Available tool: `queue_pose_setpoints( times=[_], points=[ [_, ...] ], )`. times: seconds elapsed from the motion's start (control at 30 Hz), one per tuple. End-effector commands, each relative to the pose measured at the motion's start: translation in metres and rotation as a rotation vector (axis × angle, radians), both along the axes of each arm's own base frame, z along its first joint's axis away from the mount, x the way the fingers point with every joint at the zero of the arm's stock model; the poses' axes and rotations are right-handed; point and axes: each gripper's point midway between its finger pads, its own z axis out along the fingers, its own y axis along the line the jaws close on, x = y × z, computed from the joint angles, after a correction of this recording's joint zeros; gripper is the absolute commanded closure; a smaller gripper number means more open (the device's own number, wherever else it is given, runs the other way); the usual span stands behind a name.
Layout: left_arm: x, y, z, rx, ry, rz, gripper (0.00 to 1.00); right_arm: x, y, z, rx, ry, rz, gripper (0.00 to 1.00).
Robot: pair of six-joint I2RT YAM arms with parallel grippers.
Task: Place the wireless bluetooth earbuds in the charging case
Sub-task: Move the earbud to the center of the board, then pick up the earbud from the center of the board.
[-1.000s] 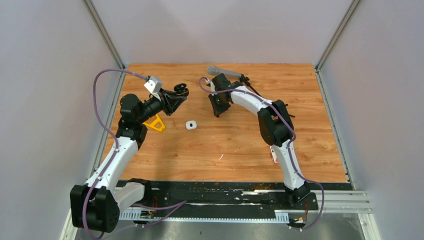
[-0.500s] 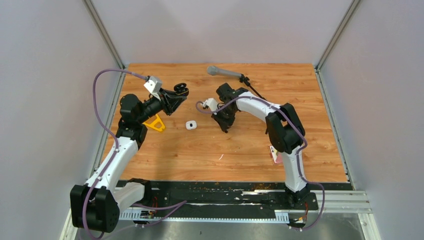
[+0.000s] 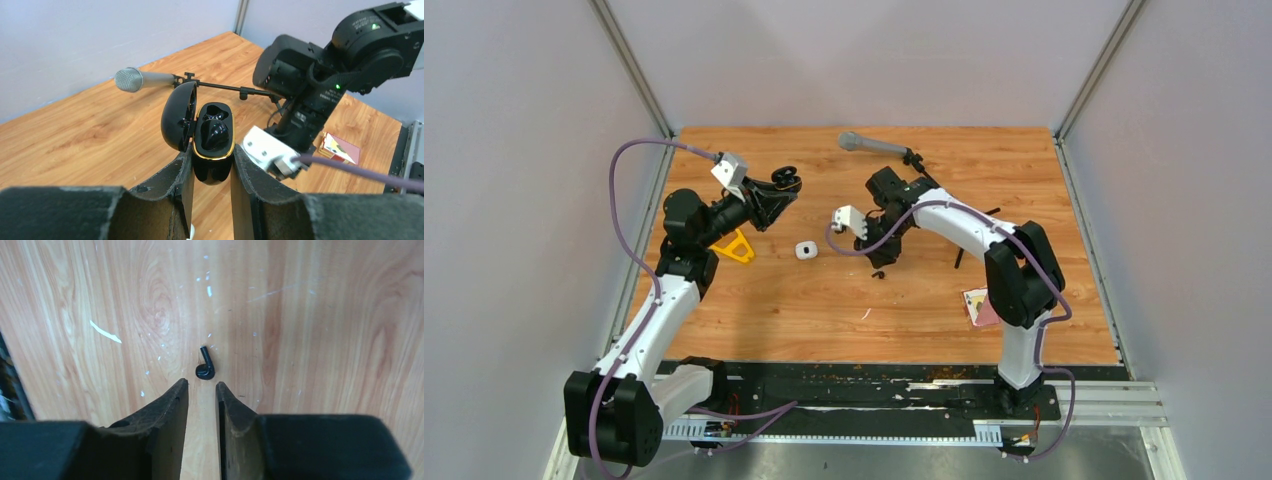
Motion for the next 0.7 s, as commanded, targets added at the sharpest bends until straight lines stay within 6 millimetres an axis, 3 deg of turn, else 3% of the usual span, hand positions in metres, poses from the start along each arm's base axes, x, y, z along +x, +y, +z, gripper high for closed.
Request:
queue_pose_setpoints(
  times=[0.0,0.1,0.23,0.3,0.47,0.57,0.67],
  points=[
    [0.001,0.001,0.024,-0.019,-0.064,0.001,1.0,0.011,0.01,0.045,0.108,0.171,-0.375,0.72],
    [0.002,0.002,0.024,-0.02,-0.065,0.006,1.0,0.0,0.008,0.041,0.113,0.302,-0.472,0.68],
    [0.001,0.001,0.025,-0.019,-0.063,0.004,1.0,-0.008,-0.002,0.03,0.118,0.272,-0.383,0.66],
    [0.0,0.002,0.026,-0.013,-0.064,0.004,1.0,-0.008,-0.009,0.027,0.158,0.179,-0.268,0.64],
    [0.0,0.002,0.024,0.015,-0.06,0.0,1.0,0.003,-0.026,0.017,0.239,-0.301,0.116,0.58],
    [0.001,0.002,0.021,0.028,-0.047,-0.005,1.0,0.015,-0.026,0.013,0.24,-0.438,0.208,0.59],
    [0.003,0.001,0.02,0.031,-0.036,-0.009,1.0,0.023,-0.02,0.007,0.23,-0.43,0.247,0.6]
  ],
)
